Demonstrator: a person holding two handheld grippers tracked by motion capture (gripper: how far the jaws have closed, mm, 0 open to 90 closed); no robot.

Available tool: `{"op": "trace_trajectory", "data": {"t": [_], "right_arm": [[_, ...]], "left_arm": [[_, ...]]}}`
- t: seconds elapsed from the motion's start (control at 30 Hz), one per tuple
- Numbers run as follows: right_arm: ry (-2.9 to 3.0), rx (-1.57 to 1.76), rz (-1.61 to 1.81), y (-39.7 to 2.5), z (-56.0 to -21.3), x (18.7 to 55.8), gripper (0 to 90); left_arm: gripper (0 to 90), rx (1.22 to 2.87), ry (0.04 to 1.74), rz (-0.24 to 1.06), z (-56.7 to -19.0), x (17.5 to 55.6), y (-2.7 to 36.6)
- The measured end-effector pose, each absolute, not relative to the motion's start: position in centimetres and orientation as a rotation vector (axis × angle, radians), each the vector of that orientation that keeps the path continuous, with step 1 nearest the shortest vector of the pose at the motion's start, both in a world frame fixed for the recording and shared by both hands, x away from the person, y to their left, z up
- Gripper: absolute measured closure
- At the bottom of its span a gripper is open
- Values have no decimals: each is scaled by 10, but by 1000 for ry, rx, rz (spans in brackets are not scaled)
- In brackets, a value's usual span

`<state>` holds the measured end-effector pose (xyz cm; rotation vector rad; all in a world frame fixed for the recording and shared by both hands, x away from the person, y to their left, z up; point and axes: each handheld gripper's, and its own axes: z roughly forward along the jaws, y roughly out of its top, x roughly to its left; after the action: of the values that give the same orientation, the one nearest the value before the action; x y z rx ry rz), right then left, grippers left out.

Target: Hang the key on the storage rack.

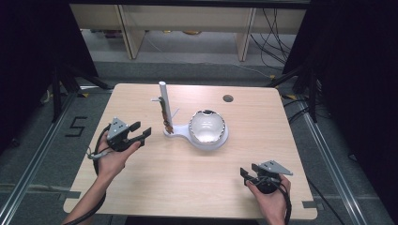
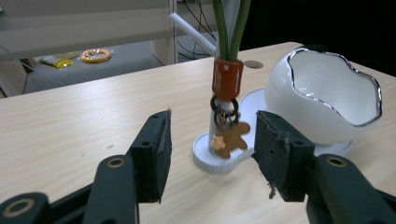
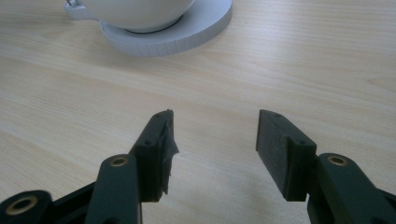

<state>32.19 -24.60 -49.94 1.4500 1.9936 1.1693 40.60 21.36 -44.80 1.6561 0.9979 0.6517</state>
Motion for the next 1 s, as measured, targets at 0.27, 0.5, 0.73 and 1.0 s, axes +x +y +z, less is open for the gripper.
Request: {"op": "trace_trajectory", "data": {"t": [0.27, 0.5, 0.73, 1.0], "right_arm": [[2001, 1440, 1111, -246, -499, 321, 469], [1989, 1508, 1123, -243, -499, 319, 466], [1999, 1461, 1142, -245, -501, 321, 463], [1988, 1505, 1129, -242, -502, 320, 459]], "left_arm": [[445, 1655, 1015, 664, -460, 386, 224], [443, 1652, 1015, 670, -469, 373, 230], [436, 1672, 1022, 672, -485, 363, 237], [431, 1691, 1069, 657, -512, 357, 247]]}}
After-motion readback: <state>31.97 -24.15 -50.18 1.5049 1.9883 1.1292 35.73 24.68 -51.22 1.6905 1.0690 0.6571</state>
